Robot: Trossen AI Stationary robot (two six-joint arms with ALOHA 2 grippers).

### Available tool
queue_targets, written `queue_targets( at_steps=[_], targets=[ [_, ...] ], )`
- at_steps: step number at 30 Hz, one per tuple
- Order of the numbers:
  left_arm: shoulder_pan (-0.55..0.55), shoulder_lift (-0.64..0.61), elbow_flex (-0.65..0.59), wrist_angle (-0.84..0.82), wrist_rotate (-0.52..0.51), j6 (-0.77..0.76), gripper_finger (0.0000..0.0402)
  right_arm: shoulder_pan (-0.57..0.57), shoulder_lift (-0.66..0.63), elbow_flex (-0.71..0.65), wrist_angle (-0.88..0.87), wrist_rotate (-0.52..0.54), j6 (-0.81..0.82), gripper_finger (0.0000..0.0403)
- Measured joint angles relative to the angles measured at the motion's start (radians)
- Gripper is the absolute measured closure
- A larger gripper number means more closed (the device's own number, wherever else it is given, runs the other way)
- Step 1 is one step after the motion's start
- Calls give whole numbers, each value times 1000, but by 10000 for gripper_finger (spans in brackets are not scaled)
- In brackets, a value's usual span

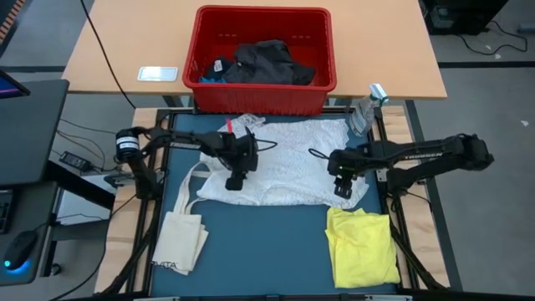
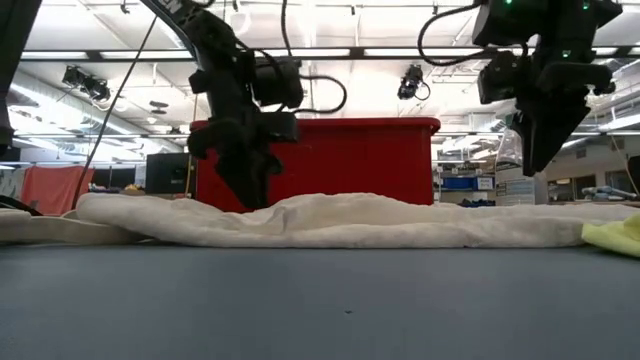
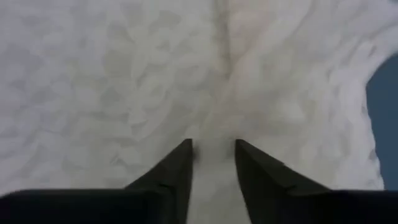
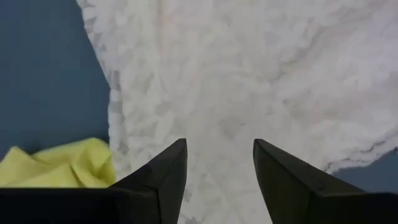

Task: Fold laundry
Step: Fold the white cloth

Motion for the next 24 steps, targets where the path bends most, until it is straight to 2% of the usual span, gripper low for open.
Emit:
queue_targets(
  at_steps=[4, 6, 10, 16, 24],
  targets=[
    [40, 13, 1, -3, 58, 0, 366, -32, 0, -1, -36, 7, -25, 218],
    [55, 12, 14, -57, 80, -36, 391, -35, -2, -1, -39, -12, -63, 218],
    [65, -5, 69, -201, 63, -34, 398, 0, -5, -1, -64, -100, -141, 212],
    [65, -29, 118, -212, 38, -24, 400, 56, -4, -13, -101, -6, -201, 213],
    [65, -23, 115, -216, 33, -34, 401, 55, 54, -26, -47, -7, -110, 241]
  ],
)
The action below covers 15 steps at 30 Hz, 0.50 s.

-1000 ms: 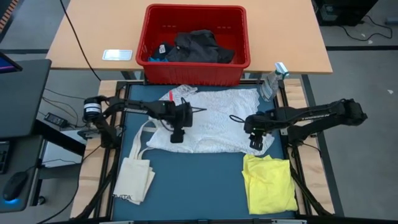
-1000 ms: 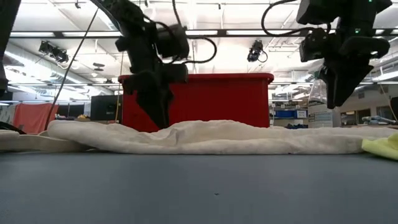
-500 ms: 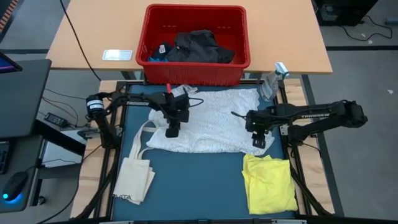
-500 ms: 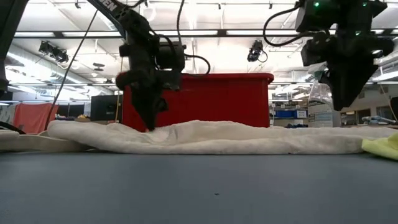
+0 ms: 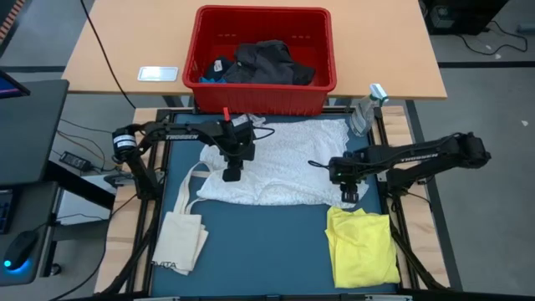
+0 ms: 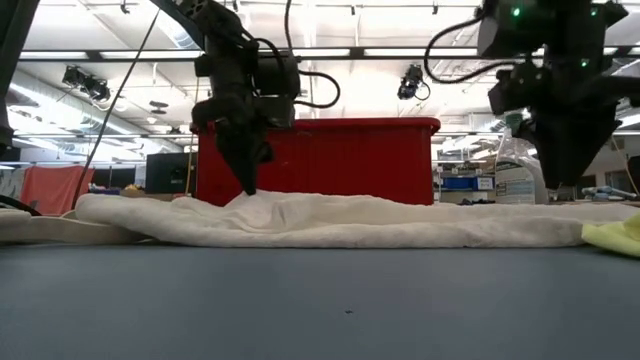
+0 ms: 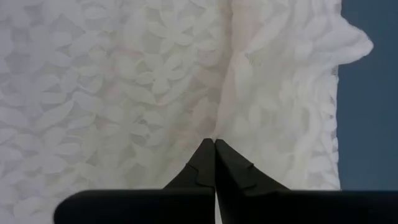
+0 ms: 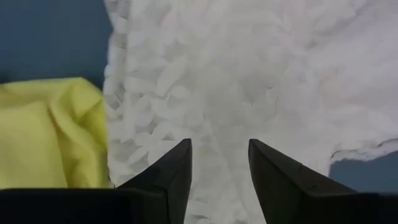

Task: Fold laundry
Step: Fold the white cloth

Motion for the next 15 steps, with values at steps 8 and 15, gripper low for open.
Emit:
queue_targets(
  at_steps=[8, 15],
  targets=[
    [0, 0, 0, -9, -34, -81, 401, 3, 129, -45, 25, 3, 145, 258],
    [0, 0, 0, -9, -42, -89, 401, -18, 252, -41, 26, -21, 96, 369]
  ],
)
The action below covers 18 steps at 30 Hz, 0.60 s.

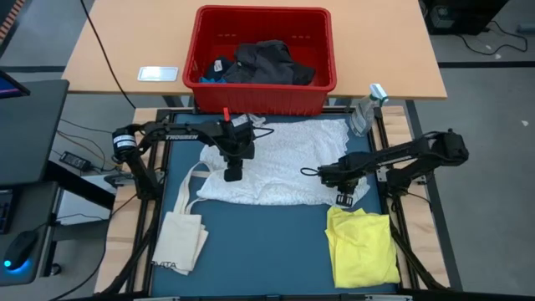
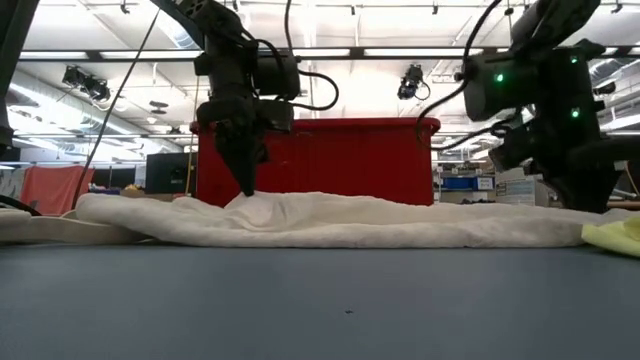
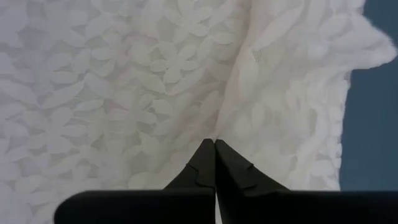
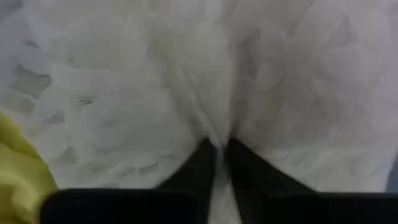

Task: Fold laundry
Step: Fold the white cloth

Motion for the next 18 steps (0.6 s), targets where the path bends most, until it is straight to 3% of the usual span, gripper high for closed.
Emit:
queue_targets(
  at_steps=[5, 10, 14, 18],
  targets=[
    [0, -4, 0, -50, -6, -56, 401, -11, -33, 84, -101, -43, 15, 396],
    [0, -12, 0, -129, -7, -88, 401, -59, -122, 248, -221, 17, 15, 399],
    [3, -22, 0, -147, -59, -89, 401, -172, -152, 291, -212, 82, -6, 400],
    [36, -32, 0, -140, -135, -88, 401, -346, -100, 260, -183, 95, -74, 401]
  ],
)
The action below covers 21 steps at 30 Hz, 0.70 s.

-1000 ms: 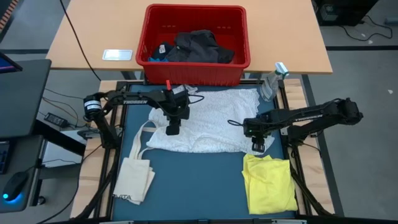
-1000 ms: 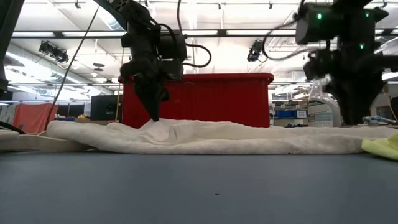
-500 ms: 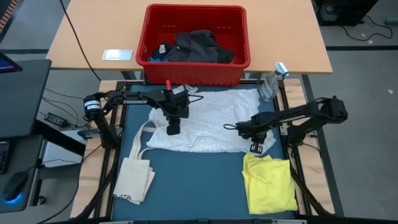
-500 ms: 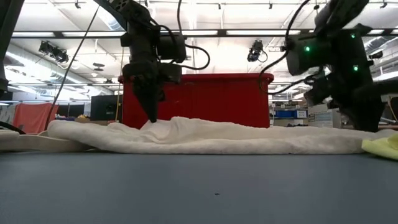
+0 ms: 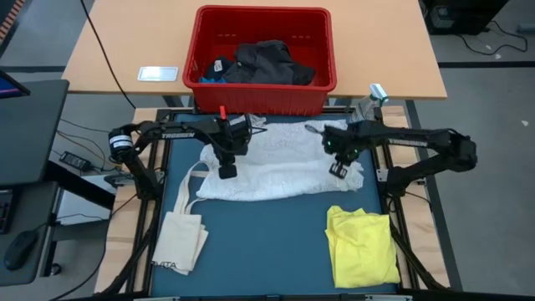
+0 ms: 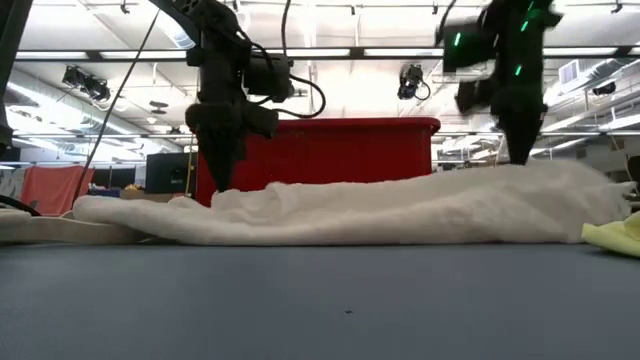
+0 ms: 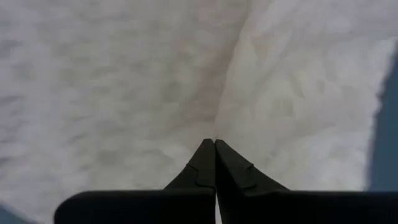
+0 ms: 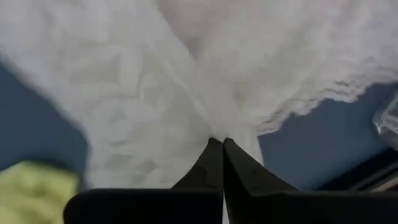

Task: Fold laundry
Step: Fold the white cloth

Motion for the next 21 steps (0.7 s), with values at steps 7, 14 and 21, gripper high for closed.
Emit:
queue_targets(
  at_steps=[7, 14, 21],
  targets=[
    [103, 0, 0, 61, -32, -24, 401, -235, 160, -11, 89, -86, -24, 381],
    [108, -7, 0, -30, -32, -124, 338, -225, 99, 83, 8, -157, 57, 291],
    [100, -76, 0, -113, -19, -209, 277, -123, -20, 109, 101, -179, 167, 267]
  ],
)
